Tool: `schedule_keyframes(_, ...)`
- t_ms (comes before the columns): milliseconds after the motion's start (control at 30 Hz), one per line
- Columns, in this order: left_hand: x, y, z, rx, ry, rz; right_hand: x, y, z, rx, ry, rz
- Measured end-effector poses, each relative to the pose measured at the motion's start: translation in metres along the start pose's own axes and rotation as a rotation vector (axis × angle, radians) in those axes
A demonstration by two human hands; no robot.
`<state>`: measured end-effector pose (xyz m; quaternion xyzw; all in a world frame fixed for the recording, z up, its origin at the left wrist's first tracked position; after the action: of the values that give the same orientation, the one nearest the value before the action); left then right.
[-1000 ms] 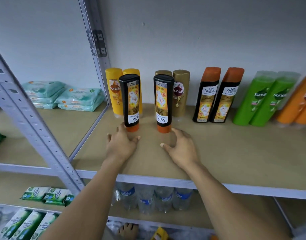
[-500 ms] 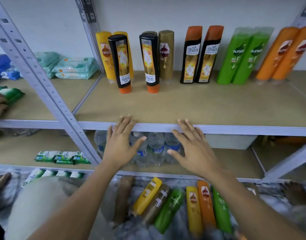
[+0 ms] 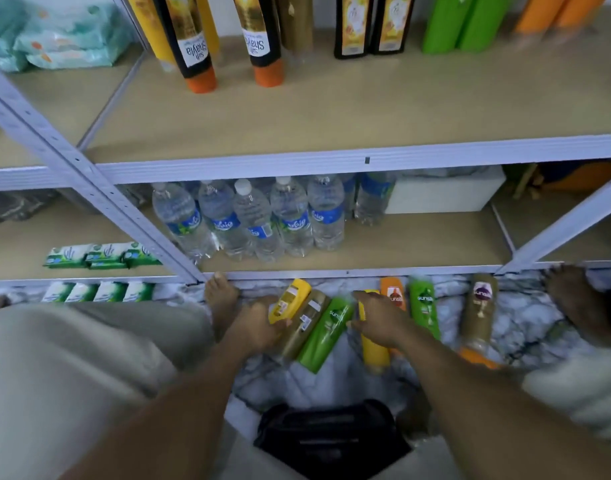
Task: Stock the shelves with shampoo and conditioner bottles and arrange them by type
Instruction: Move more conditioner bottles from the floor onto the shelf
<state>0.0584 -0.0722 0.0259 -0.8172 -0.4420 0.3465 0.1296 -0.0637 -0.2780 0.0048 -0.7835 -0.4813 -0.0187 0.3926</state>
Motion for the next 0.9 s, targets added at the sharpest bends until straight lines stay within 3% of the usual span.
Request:
schedule_keyframes(133, 0.023, 0.027, 0.037, 0.052, -0.105, -0.102, 0.004, 0.02, 0.025, 0.002, 0.202, -0.011)
schedule_keyframes(367, 0.045, 0.065, 0.076, 0.043, -0.324, -0.199, -0.026, 0.049, 0.076, -0.017, 0.48, 0.144)
schedule_keyframes(700, 0.076, 0.096, 0.108, 0.062, -0.197, -0.247, -0.043, 0.101, 0.126, -0.029, 0.795, 0.422)
schedule_keyframes(900, 0.094, 0.108, 0.135, 0.066, -0.09, -0.242, -0.054, 0.124, 0.141, -0.058, 0.833, 0.5)
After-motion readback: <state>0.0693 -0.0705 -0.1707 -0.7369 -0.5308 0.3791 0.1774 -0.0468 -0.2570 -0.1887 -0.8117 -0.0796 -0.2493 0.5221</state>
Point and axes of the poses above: each hand's wrist, its own y-axis towards the middle knuckle, its own z-axis out of the palm, x = y × z, the point moved 10 cm from there along y, towards the middle knuckle, and after that the axes turned 5 degrees about x, right-handed, at the moved point
